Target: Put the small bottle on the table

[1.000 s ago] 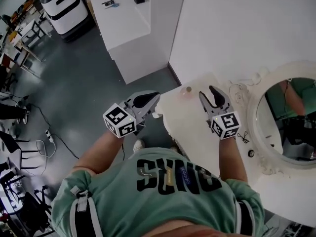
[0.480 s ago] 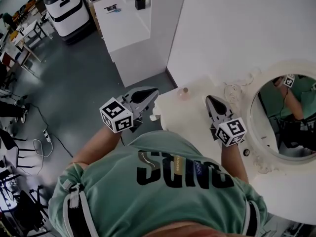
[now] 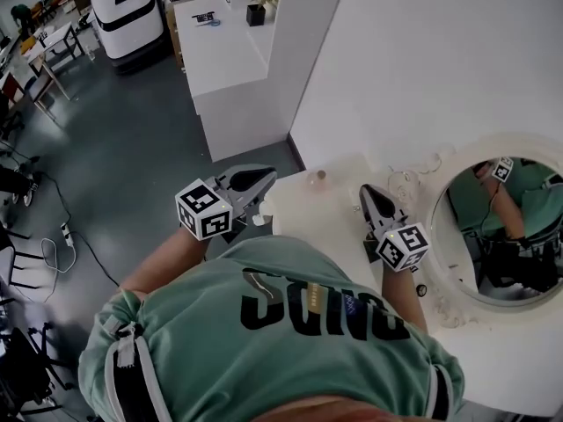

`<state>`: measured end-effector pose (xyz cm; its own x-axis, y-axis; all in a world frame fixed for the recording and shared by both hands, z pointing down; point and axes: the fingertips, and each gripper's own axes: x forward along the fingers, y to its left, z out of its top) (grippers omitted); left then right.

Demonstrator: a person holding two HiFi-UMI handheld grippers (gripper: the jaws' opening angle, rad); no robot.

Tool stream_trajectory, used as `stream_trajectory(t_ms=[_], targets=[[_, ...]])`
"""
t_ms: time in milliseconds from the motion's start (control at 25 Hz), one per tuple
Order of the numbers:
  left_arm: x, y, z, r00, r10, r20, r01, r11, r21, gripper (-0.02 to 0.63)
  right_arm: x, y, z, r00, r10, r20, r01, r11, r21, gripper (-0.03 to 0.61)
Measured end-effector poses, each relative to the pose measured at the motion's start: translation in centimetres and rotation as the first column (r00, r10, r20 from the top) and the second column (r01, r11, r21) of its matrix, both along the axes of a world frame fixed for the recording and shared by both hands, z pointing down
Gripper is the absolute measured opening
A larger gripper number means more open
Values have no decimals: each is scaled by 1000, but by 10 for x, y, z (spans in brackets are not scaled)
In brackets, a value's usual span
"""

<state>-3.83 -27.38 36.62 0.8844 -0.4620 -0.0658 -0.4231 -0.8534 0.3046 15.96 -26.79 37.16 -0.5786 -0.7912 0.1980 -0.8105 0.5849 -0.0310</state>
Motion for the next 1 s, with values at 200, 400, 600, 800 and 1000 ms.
stream_trajectory(t_ms=[200,400,600,800,1000], targets=[[1,-1,-2,1000,-1,4,1,1000,-2,-1,2,0,-3,1000,-9,7,9,1000,2,-6],[3,-2,-1,1000,0,4,0,1000,-2,0,4,0,1,1000,-12,25,12,1000,-10,-6],[1,0,-1,1000,-5,4,5,1000,-1,-1,5,2,2,1000,-18,17,18,1000,-10,-6],[-2,4,-1,1000,-11,4,11,1000,-6,0,1,7,4,1000,-27,-9,27,1000,-8,-6],[-3,6,2,1000,-14,4,14,1000,-13,-2,0,9,8,999,-30,-15,30,999,-13,-6]])
